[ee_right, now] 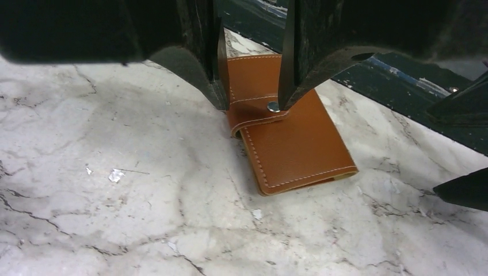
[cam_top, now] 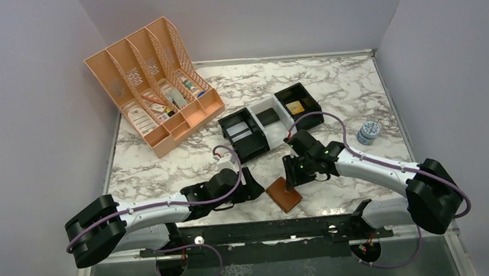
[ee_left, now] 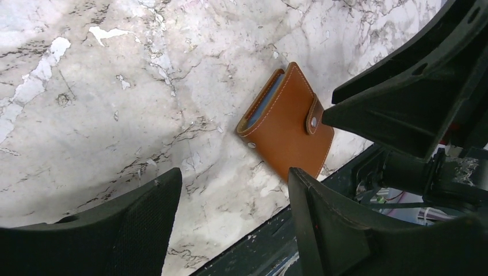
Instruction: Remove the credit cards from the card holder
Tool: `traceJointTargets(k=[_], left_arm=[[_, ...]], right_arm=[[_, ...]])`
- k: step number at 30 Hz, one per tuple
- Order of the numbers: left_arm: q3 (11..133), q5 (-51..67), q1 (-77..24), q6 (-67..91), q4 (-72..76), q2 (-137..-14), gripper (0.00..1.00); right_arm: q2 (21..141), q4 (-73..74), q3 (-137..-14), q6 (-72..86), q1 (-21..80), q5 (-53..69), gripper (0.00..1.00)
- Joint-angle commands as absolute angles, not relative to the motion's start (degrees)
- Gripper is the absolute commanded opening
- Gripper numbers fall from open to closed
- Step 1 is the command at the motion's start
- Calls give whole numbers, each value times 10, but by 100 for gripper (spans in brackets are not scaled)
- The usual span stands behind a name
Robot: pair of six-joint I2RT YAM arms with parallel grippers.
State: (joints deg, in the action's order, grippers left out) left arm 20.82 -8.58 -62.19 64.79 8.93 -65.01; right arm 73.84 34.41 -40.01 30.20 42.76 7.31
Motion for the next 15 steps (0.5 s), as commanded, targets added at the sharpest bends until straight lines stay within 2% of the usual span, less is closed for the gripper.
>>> traceJointTargets(k=[1, 15], left_arm=[[193, -113, -626, 670, 122, -636, 70], [195, -121, -628, 654, 117, -629, 67]], right_arm=[[743, 352, -432, 300, 451, 44, 37], [824, 361, -427, 341, 483, -16, 31]])
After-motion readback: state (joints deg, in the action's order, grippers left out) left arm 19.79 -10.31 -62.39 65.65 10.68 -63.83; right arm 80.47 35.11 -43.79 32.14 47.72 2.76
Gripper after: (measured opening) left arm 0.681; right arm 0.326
